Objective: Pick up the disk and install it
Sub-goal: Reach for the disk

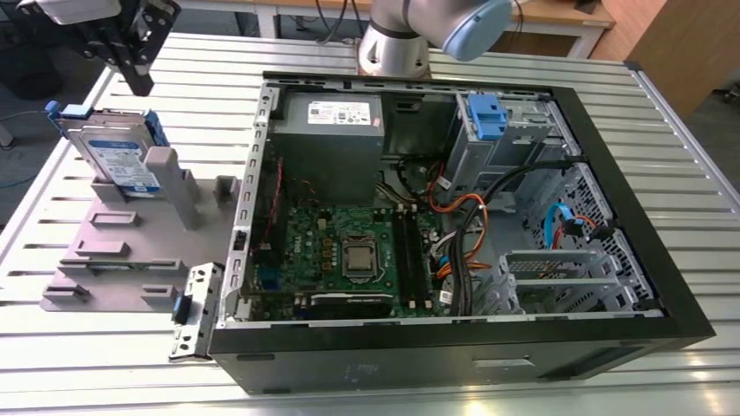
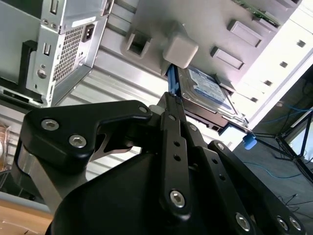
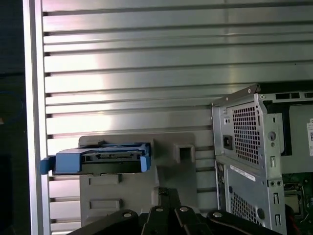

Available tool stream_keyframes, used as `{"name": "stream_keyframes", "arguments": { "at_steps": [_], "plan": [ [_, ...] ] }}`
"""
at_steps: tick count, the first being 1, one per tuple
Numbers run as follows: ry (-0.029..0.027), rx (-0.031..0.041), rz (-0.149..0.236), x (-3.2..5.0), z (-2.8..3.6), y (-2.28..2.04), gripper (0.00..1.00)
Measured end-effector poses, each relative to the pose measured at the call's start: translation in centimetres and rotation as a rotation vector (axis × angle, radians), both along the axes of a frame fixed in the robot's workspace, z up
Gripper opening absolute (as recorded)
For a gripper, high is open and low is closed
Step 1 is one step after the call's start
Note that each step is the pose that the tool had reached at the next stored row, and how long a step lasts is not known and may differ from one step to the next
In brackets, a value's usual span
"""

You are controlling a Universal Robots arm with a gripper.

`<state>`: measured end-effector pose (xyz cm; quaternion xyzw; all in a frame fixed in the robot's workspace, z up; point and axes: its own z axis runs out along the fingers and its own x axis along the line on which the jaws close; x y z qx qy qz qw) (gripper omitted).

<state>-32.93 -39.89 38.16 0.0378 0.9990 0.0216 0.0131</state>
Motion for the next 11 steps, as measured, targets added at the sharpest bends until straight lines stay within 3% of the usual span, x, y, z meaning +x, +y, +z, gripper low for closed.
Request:
{"name": "stream_keyframes", "arguments": {
  "at_steps": [11],
  "plan": [
    [0.0002,-0.0016,0.0,-2.94,-1.15,0.02,0.11]
  ]
}}
